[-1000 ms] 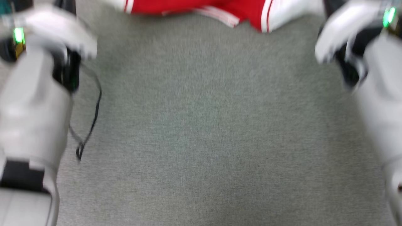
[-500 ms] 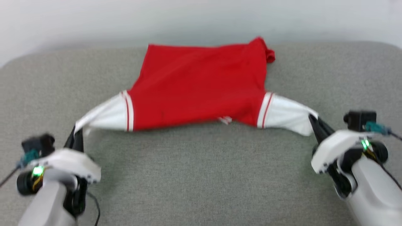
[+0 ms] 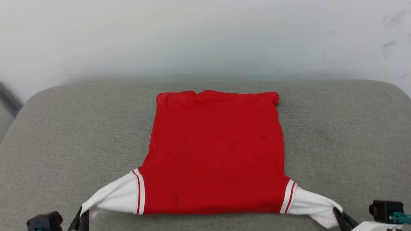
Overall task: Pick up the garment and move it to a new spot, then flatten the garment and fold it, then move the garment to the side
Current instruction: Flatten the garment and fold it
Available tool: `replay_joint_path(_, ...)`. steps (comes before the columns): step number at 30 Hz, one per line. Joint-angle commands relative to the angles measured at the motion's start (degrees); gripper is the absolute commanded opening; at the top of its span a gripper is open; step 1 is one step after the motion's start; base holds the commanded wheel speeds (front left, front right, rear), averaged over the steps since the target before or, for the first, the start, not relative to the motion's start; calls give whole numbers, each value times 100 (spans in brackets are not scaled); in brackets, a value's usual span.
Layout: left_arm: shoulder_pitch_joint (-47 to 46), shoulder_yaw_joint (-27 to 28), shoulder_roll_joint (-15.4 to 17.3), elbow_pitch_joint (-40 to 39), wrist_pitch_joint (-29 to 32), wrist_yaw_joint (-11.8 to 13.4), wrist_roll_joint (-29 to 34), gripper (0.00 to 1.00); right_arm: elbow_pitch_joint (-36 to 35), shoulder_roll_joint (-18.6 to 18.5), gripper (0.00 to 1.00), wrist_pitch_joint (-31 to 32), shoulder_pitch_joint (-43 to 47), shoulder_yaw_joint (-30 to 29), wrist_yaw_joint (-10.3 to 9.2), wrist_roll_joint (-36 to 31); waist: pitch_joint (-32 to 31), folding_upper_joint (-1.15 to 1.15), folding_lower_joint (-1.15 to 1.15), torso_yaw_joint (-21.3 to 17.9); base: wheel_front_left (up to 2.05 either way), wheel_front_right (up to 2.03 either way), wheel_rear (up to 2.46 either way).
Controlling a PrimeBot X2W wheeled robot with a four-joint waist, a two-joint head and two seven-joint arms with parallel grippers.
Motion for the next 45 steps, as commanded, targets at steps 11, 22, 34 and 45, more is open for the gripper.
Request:
replay_joint_path(11,448,-282,29,-351,253,230,123,0,-1339,681,100,1557,1205,-454,-3,-556,-5,0,2,109,0,0,0)
replay_joint_path(22,-132,-402,-131,-547,-188,85,430,0,-838,631,100,286,-625,-893,-3,-400,278,0,2,396,0,0,0)
replay_joint_path(34,-1311,-925,-576,-787,-638,-261,939,0,1893,-380,100,496,-3743,-1018,-3,-357,1599,0,2,1547,0,0,0)
replay_joint_path(45,-2079,-1184,-1030,-525,-1013,-658,970,0,3374,-1058,100,2402,-6104,-848,-3,-651,2677,0,2,2210,0,0,0)
